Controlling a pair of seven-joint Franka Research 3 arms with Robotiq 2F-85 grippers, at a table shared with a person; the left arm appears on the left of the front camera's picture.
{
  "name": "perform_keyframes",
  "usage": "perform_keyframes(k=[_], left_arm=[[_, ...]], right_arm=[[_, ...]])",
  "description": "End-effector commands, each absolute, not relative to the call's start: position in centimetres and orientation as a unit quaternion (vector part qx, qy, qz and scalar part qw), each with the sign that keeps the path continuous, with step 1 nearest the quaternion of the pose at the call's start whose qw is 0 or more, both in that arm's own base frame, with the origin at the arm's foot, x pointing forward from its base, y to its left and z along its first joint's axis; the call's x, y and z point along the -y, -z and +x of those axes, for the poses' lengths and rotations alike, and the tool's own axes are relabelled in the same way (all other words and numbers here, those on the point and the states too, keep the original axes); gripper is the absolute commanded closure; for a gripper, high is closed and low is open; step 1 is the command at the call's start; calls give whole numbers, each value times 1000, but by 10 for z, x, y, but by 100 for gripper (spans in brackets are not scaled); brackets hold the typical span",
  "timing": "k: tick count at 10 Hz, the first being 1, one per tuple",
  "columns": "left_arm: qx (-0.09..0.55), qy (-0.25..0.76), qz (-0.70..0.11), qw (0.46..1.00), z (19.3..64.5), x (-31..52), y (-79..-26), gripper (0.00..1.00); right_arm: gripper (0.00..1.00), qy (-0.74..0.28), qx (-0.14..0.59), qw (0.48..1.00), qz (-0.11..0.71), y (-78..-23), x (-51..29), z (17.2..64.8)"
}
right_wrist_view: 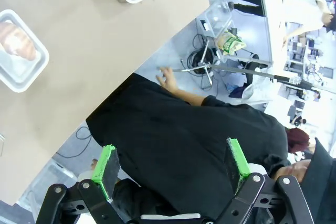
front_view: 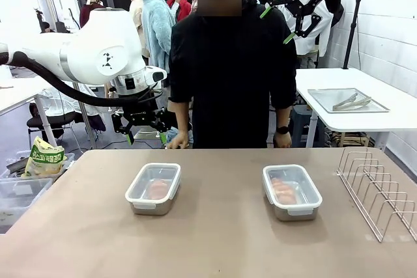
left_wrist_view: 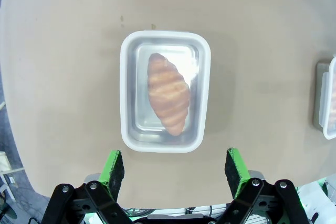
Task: Place the bread in airtight containers.
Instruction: Release when the human grabs the Airtight Container lid.
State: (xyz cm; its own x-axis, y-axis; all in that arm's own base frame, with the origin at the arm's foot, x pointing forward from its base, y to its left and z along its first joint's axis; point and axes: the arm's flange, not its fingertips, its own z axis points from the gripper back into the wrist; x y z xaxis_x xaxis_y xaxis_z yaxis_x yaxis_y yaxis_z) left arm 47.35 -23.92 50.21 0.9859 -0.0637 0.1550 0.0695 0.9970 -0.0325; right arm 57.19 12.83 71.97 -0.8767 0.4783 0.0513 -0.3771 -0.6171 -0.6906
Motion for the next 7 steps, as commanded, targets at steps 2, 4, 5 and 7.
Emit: perform_keyframes(k=[2,4,5,7], left_arm=[[81,31,-13,996,473,238,-504,0],[81,31,-13,996,473,238,-504,0],[81,31,-13,996,473,238,-504,0],[81,31,-13,996,473,238,-504,0]], right_arm=[[0,-893,375,240,-71,-718,-129,570],[0,-893,375,240,-71,-718,-129,570],[0,-893,375,240,-71,-718,-129,570],[0,-893,375,240,-71,-718,-129,570]])
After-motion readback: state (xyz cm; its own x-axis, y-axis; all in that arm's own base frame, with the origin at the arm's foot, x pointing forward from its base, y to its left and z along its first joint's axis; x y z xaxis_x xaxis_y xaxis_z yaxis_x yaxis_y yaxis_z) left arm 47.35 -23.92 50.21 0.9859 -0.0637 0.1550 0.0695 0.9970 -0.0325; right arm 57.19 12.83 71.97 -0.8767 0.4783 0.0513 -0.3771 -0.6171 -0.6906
